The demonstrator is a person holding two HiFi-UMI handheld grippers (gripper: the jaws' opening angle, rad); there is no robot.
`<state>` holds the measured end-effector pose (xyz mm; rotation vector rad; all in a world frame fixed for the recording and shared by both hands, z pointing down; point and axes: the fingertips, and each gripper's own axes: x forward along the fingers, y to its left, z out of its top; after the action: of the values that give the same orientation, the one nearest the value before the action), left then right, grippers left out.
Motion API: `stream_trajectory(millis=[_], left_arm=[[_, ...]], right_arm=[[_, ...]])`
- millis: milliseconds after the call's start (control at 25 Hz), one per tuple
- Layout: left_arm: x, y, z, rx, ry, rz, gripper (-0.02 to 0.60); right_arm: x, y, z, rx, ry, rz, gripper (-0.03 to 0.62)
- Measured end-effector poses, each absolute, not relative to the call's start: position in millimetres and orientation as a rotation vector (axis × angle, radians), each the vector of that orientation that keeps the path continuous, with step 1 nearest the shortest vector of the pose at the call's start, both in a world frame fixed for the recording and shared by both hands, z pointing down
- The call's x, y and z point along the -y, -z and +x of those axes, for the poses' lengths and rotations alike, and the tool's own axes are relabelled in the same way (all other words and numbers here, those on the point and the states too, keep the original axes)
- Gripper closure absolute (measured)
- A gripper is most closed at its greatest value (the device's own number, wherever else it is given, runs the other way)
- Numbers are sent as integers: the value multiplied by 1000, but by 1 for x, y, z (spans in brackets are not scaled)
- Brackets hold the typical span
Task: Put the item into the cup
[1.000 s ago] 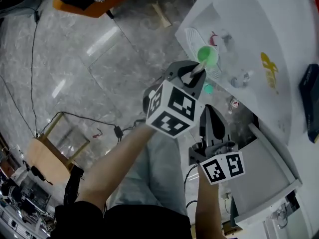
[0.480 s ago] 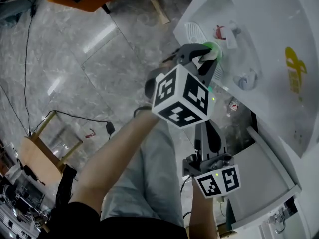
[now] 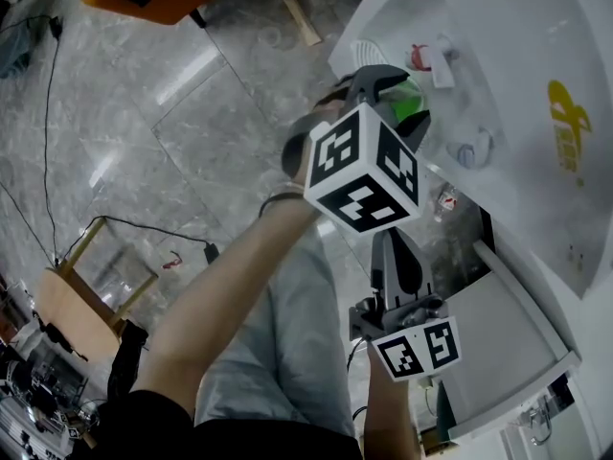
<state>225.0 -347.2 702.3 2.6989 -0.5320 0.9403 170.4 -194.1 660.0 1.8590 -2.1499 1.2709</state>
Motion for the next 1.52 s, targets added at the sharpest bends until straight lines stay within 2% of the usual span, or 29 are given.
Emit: stream_trajectory(millis=[240, 280, 400, 520, 1040, 1360, 1520], left_arm=[[343, -689, 191, 612, -775, 2650, 387], [341, -687, 181, 647, -751, 2627, 409], [334, -684, 149, 770, -716, 2554, 527], [321, -681, 128, 838, -684, 2502, 563], [246, -642, 122, 849, -630, 2449, 569], [210, -582, 87, 952, -571, 2439, 569], [201, -541, 77, 1053, -469, 2359, 569]], right_arm=[[205, -658, 170, 2160, -1229, 1866, 585], [207, -658, 170, 2160, -1216, 1865, 585], [212, -660, 169, 2150, -1180, 1863, 585], [216, -662, 169, 2143, -1155, 1859, 585], [205, -631, 159, 2163, -1007, 1837, 585], [184, -569, 132, 2257, -850, 1817, 585], [177, -525, 143, 2260, -685, 1826, 585]])
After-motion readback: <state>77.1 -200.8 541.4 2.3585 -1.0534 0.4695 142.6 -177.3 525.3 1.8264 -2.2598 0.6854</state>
